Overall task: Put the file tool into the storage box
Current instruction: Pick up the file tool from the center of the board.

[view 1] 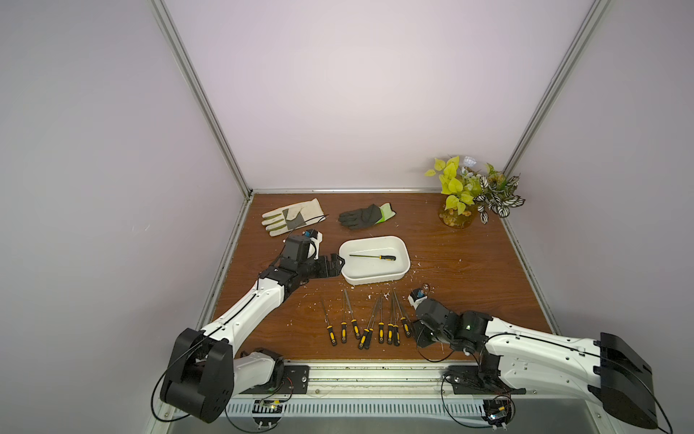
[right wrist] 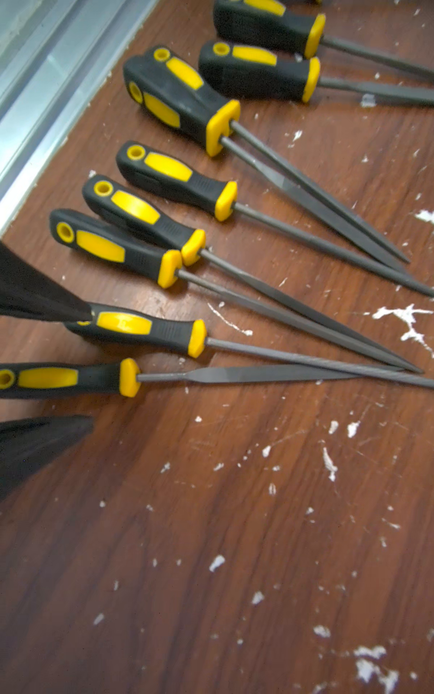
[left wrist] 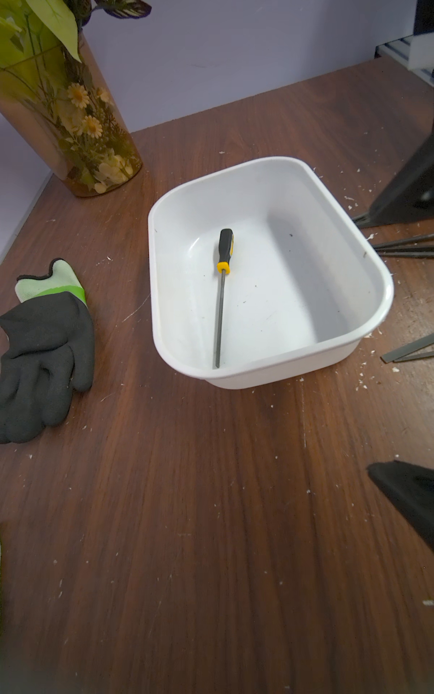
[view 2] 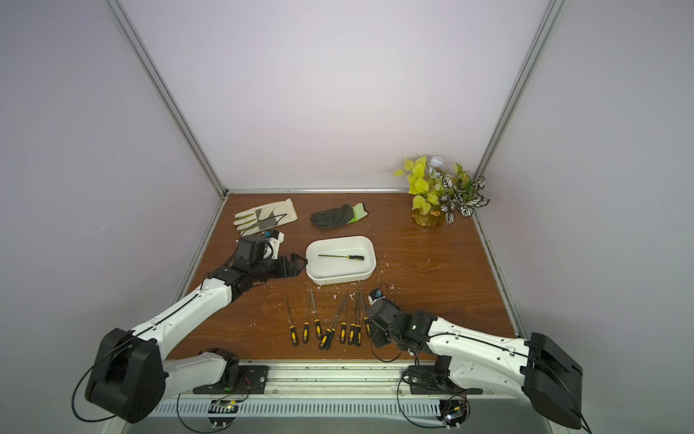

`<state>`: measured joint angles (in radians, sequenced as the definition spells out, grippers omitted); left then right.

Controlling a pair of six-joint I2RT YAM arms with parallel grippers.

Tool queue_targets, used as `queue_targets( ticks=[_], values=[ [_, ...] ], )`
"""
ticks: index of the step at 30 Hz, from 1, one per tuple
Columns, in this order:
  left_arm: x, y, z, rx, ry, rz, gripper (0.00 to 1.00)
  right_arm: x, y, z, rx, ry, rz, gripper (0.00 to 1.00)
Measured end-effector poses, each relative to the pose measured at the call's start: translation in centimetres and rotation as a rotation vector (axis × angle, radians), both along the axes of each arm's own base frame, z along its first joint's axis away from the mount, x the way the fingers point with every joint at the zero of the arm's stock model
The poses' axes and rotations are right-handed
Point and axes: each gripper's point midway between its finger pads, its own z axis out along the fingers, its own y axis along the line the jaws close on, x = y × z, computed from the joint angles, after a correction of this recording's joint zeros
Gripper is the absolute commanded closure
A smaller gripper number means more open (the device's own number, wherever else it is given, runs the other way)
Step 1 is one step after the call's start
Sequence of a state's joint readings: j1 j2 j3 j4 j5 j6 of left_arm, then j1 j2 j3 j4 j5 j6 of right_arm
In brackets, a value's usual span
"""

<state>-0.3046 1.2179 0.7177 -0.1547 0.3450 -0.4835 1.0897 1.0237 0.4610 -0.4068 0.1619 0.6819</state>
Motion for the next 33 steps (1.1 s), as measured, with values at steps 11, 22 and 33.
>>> queue_targets(
  ticks=[11,22,33],
  values=[
    [0.1,0.3,-0.1,0.005,0.005,0.014,0.00,-0.1,-0.7,-0.9,-0.060,-0.021,-0.036,0.59],
    [0.1,0.3,-0.1,0.000,0.009,0.019,0.00,0.1,-0.5,-1.9,-0.108,-0.051,-0.034,0.68],
    [0.1,0.5,0.3,0.004,-0.006,0.029,0.00,0.2,0.0,-1.7,-0.077,-0.092,-0.057,0.98]
  ],
)
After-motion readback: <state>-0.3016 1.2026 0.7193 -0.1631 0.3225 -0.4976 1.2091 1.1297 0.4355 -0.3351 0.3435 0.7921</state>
